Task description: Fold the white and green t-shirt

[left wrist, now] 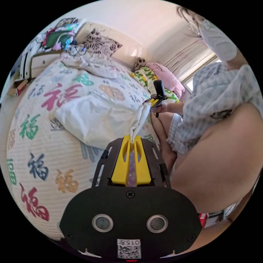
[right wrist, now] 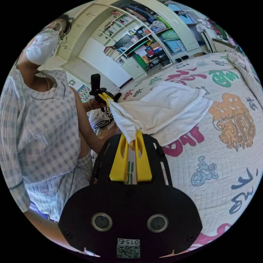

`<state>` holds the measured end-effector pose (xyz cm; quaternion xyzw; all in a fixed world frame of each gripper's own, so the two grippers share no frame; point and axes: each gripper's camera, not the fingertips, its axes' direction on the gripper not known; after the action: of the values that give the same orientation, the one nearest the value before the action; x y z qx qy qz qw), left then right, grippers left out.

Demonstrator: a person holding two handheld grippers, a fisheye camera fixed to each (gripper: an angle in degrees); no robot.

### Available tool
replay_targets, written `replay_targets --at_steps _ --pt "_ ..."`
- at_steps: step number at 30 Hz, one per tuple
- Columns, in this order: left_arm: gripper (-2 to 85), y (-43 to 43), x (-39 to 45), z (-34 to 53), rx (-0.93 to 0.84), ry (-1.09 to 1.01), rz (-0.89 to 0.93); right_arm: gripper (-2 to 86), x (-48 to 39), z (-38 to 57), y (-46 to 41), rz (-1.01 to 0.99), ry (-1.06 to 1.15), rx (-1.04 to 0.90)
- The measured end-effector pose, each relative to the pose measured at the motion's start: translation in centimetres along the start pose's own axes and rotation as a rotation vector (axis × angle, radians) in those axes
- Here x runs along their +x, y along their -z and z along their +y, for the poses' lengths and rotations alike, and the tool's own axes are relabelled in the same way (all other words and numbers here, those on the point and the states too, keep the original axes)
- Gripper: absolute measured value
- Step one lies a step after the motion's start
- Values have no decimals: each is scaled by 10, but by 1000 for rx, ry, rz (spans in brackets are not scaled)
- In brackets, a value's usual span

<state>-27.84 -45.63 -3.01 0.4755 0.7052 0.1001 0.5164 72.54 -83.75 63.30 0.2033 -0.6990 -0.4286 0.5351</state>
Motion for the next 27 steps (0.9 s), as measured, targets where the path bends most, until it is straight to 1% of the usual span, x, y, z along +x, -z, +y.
replay_targets --at_steps 4,7,10,11,13,14,15,16,17,18,19,20,22,23,25,27 --pt "-3 -8 9 1 29 34 92 46 -7 22 -3 -62 -62 19" --pt "-3 -8 -3 -18 72 45 121 46 -3 18 -1 -52 -29 31" --pt "-3 -3 -17 -36 132 51 163 45 -4 9 1 -27 54 41" --pt "-2 -4 -14 -40 125 23 167 44 -10 9 -3 -9 93 4" --pt "0 -14 -3 -42 57 -21 184 41 -18 14 -16 14 133 -100" --pt "2 -26 5 -40 -8 -38 210 38 -22 20 -28 7 136 -186" --pt "5 -40 13 -36 -82 -38 239 37 -22 28 -41 -40 104 -295" --pt "8 -48 16 -33 -125 -30 247 36 -21 32 -48 -67 80 -351" --pt "14 -64 23 -25 -208 -7 245 34 -21 41 -56 -103 48 -423" --pt "22 -77 29 -18 -279 14 231 29 -23 45 -53 -108 45 -383" --pt "25 -81 32 -15 -303 22 231 30 -24 46 -49 -103 43 -343" --pt "39 -83 36 -13 -310 37 260 31 -19 45 -40 -103 -8 -272" --pt "57 -74 36 -20 -234 77 261 35 -7 42 -28 -95 -112 -157" --pt "66 -66 38 -33 -183 78 219 41 -2 41 -25 -61 -156 -94" --pt "76 -59 38 -64 -161 80 90 51 0 41 -32 17 -221 -56" --pt "80 -65 34 -118 -184 85 -38 67 -2 48 -63 91 -317 -135"
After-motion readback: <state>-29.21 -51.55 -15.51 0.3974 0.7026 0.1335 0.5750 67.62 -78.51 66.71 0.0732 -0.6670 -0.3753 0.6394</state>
